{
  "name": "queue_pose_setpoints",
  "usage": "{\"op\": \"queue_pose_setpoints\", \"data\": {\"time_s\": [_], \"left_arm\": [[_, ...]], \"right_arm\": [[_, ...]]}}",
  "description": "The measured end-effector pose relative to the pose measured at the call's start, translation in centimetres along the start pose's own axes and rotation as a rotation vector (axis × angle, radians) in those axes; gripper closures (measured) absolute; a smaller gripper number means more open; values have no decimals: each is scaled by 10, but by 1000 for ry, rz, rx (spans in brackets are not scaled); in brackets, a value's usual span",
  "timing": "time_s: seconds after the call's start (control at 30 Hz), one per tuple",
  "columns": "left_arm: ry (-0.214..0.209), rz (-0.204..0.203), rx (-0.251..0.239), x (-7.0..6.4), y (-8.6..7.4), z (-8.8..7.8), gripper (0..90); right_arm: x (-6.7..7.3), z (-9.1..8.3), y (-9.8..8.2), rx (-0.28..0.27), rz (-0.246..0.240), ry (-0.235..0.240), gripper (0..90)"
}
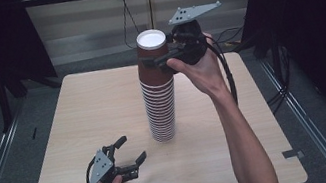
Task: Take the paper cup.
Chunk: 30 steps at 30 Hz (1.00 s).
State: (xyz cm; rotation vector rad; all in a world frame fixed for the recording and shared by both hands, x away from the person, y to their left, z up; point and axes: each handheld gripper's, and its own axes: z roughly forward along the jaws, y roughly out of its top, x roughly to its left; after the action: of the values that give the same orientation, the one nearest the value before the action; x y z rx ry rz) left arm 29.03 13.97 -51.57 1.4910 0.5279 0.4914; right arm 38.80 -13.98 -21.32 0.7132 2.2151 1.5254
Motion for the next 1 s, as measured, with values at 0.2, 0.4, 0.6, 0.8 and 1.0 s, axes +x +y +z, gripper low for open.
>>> {"op": "queue_pose_setpoints", "data": {"time_s": [0.2,0.4,0.6,0.8,1.0], "left_arm": [[-1,0,0,0,0,0,156],[-1,0,0,0,0,0,156],[-7,1,2,0,0,0,156],[-9,-1,0,0,0,0,156],[-11,0,3,0,0,0,155]], "right_arm": [[-3,5,0,14,22,-4,176],[-4,4,-1,-2,25,1,210],[-2,-1,2,-52,10,-6,218],[-3,-4,4,-88,26,2,220],[-3,-11,7,-135,36,4,223]]}}
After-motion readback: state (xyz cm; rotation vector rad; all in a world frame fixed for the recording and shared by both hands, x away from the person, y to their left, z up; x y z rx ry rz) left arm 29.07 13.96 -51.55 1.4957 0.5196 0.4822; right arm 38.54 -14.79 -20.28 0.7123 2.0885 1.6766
